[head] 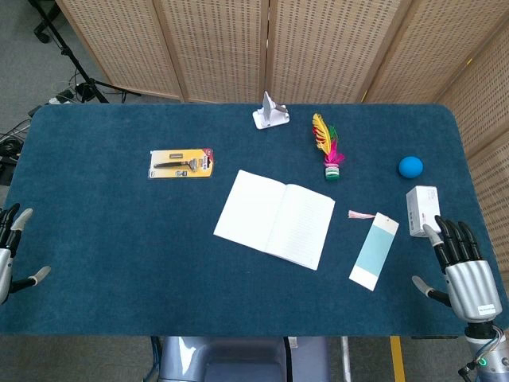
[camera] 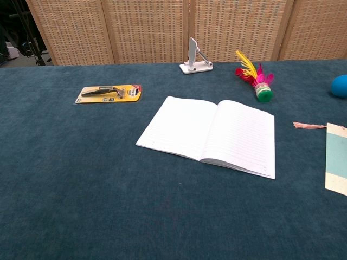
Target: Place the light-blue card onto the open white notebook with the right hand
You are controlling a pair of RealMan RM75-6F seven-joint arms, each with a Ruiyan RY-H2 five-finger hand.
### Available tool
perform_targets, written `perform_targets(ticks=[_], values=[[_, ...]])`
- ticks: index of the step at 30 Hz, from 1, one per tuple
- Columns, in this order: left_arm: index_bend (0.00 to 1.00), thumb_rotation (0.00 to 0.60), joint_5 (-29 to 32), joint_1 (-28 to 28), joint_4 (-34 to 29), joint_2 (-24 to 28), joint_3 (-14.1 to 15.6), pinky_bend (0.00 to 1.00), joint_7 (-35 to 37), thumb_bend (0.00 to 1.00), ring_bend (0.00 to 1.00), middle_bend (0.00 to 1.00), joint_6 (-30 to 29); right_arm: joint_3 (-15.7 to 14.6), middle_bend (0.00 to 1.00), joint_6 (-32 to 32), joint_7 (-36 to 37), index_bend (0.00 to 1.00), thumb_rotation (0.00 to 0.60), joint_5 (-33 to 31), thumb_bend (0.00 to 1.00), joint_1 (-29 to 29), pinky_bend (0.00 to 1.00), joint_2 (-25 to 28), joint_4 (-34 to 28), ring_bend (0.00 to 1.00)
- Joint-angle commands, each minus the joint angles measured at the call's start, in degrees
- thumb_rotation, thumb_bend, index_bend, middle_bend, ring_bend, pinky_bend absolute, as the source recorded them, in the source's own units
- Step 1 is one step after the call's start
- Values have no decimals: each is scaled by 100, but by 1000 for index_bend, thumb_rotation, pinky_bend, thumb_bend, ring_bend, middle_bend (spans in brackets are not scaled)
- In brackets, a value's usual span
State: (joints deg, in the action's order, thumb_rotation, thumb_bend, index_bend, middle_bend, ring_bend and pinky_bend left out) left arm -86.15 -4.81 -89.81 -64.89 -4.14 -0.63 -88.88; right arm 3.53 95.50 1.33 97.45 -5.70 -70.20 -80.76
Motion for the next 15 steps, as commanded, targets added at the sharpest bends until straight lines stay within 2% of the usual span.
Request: perform_targets(ticks=[1, 10, 12, 15], values=[[0, 600, -32, 20, -7, 2, 15, 0, -23, 0, 0, 0, -33, -43, 0, -52, 10, 0, 600, 27, 0, -12, 0, -11, 0, 0], [0, 600, -18, 32, -21, -5, -2, 0, -73, 0, 0, 0, -61, -157, 0, -373, -148, 0, 600, 112, 0, -151, 0, -77, -2, 0], [0, 600, -3, 40, -40, -6, -28, 0, -98, 0, 0, 0, -101, -238, 0, -688, -209, 0, 600, 168, 0, -290, 0, -22, 14, 0], [0, 600, 78, 29, -87, -27, -99, 0, -164, 0, 0, 0, -117, -365, 0, -1497, -120, 0, 600, 494, 0, -862, 0, 281, 159, 0]])
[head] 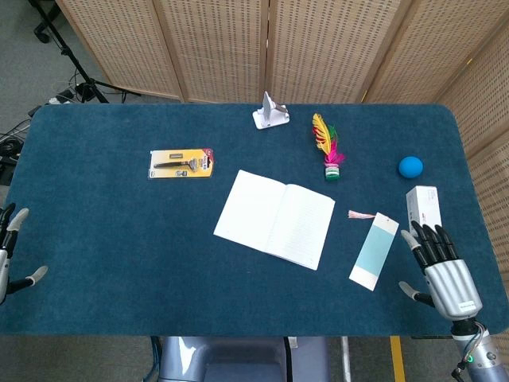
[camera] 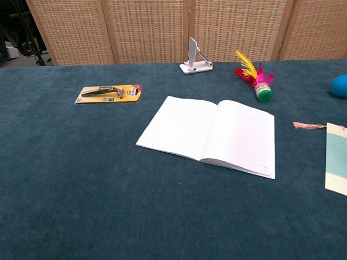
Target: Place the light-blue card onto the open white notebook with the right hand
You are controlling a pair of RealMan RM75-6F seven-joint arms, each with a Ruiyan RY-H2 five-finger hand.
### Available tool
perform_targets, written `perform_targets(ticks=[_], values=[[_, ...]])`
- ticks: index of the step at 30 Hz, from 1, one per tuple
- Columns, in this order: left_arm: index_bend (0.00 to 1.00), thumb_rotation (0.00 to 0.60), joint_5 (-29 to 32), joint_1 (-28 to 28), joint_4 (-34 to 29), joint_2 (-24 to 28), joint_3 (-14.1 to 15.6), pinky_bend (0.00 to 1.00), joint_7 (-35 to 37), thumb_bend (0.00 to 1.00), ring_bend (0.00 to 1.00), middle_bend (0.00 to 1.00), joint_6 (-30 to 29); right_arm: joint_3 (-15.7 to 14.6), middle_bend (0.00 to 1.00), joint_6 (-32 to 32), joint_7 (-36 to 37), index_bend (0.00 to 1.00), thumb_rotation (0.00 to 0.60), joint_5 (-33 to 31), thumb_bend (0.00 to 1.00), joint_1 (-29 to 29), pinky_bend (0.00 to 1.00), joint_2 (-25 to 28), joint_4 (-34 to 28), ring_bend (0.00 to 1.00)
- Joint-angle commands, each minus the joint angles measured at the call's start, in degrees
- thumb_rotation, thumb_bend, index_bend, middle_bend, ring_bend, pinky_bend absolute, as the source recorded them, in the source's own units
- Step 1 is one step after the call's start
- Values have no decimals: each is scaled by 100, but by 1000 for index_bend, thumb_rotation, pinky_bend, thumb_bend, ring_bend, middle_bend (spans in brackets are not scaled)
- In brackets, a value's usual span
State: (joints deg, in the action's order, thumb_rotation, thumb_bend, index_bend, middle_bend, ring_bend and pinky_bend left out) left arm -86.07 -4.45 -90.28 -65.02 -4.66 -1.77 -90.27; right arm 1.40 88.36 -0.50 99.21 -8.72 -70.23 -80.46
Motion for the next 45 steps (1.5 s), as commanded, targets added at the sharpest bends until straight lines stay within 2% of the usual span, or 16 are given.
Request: perform_targets(ticks=[1, 6, 10, 23, 37, 45], values=[[0, 600, 115, -9, -66, -11, -63, 0, -70, 0, 0, 0, 40, -179, 0, -894, 178, 0, 600, 421, 0, -692, 0, 349, 203, 0], [0, 600, 262, -23, -121, -25, -132, 0, -173, 0, 0, 0, 79, -342, 0, -1069, 539, 0, 600, 963, 0, -1146, 0, 286, 853, 0], [0, 600, 357, -67, -73, -86, -133, 0, -288, 0, 0, 0, 208, -435, 0, -1182, 510, 0, 600, 1236, 0, -1406, 0, 52, 1448, 0], [0, 600, 496, -85, -55, -104, -157, 0, -342, 0, 0, 0, 305, -763, 0, -1152, 615, 0, 600, 1310, 0, -1515, 0, -542, 2292, 0], [0, 600, 496, -82, -34, -94, -159, 0, -281, 0, 0, 0, 309, -955, 0, -1079, 585, 0, 600, 1229, 0, -1517, 0, -934, 2952, 0], [0, 600, 478, -91, -47, -107, -142, 0, -314, 0, 0, 0, 328, -1011, 0, -949, 584, 0, 600, 1243, 0, -1609, 0, -1152, 3712, 0]])
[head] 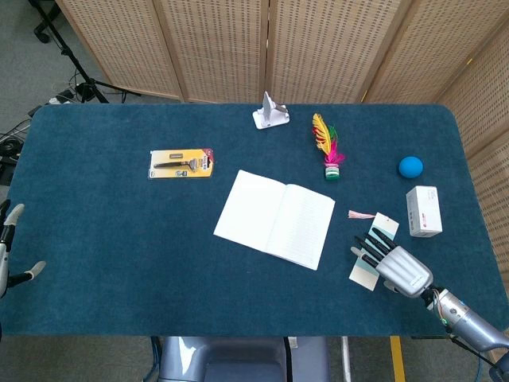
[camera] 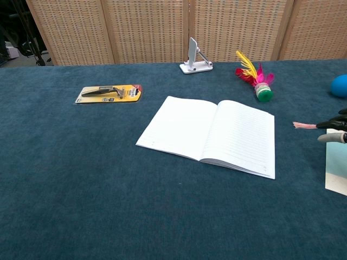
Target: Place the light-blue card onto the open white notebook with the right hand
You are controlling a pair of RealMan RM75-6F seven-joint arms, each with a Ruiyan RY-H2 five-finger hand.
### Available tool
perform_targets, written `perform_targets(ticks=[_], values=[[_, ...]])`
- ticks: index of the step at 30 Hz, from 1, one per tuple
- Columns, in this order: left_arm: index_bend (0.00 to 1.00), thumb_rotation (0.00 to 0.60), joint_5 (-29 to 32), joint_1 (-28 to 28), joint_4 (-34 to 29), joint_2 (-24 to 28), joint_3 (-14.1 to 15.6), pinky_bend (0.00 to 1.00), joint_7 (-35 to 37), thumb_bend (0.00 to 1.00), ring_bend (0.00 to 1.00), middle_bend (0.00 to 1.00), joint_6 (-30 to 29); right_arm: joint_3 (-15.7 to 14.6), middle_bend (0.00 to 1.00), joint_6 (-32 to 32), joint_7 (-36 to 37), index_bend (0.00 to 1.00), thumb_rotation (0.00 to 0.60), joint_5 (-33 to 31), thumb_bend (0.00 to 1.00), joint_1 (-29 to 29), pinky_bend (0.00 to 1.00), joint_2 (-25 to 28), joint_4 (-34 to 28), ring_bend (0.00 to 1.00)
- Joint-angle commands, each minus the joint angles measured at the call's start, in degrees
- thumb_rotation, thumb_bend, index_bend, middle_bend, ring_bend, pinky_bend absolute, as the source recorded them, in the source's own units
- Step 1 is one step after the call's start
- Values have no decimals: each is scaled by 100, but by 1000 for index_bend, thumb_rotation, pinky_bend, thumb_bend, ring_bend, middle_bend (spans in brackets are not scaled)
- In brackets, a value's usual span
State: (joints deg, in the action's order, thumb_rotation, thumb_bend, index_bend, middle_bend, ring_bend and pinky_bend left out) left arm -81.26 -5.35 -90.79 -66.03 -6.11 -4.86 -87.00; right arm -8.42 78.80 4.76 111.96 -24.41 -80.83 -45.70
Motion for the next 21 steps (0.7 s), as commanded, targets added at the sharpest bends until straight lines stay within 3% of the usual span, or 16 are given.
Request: perform_targets(ticks=[1, 21], values=[[0, 600, -1, -2, 7, -11, 4, 0, -6, 0, 0, 0, 3, -39, 0, -7, 83, 0, 600, -44, 0, -51, 0, -116, 302, 0], [0, 600, 29, -25, 17, -31, 12, 0, -53, 0, 0, 0, 65, -363, 0, 242, -9, 36, 600, 220, 0, -369, 0, -248, 1065, 0]])
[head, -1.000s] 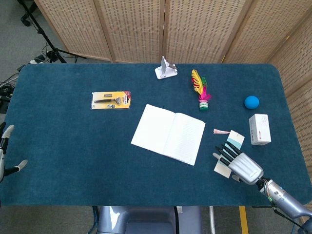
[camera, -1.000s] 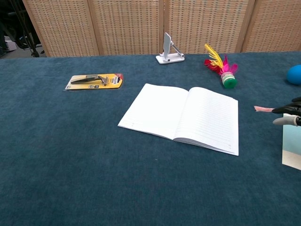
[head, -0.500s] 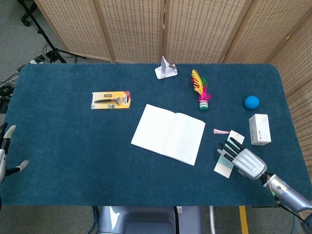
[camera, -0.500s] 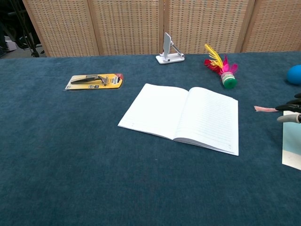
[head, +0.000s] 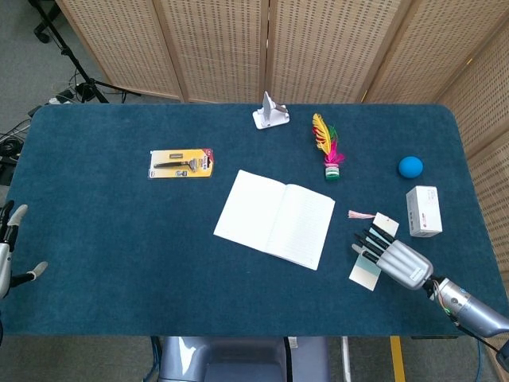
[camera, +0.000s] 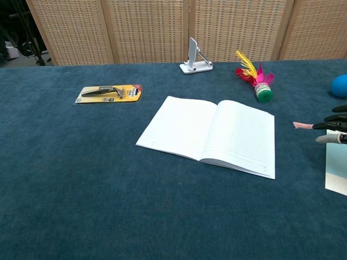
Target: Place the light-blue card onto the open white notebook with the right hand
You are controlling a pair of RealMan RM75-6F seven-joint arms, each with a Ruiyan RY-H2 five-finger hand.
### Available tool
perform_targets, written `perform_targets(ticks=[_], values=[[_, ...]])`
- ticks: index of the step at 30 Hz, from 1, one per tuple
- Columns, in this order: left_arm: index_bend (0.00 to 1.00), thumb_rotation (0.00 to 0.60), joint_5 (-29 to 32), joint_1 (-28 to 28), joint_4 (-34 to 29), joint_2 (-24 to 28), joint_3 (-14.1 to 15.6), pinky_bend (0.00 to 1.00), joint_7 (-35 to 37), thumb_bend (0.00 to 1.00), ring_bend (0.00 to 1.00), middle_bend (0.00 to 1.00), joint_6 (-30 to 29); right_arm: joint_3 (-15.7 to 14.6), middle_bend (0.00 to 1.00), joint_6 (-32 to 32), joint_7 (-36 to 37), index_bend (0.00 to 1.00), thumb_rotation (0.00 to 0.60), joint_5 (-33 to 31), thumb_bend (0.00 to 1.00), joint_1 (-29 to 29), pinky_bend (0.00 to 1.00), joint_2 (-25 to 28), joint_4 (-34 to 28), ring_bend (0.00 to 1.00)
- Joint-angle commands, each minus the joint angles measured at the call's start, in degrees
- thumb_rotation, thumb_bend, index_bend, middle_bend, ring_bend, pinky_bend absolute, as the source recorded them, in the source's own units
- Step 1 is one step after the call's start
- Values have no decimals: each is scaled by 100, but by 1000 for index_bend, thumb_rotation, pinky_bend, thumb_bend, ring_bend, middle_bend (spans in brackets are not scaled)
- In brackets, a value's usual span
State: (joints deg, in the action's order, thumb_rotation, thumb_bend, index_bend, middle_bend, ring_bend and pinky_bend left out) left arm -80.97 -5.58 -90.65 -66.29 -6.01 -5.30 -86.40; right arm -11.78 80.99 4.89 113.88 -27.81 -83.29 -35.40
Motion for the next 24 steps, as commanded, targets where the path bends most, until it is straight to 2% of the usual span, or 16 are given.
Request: perform_targets(ticks=[1, 13, 24], values=[[0, 600, -1, -4, 6, -9, 5, 0, -15, 0, 0, 0, 8, -38, 0, 21, -34, 44, 600, 38, 0, -45, 0, -5, 47, 0], [0, 600, 59, -43, -1, -26, -4, 0, -49, 0, 0, 0, 97, -250, 0, -337, -223, 92, 600, 142, 0, -354, 0, -18, 25, 0], [0, 600, 147, -91, -7, -49, -29, 0, -101, 0, 0, 0, 192, -321, 0, -438, -212, 128, 600, 112, 0, -423, 0, -163, 164, 0]])
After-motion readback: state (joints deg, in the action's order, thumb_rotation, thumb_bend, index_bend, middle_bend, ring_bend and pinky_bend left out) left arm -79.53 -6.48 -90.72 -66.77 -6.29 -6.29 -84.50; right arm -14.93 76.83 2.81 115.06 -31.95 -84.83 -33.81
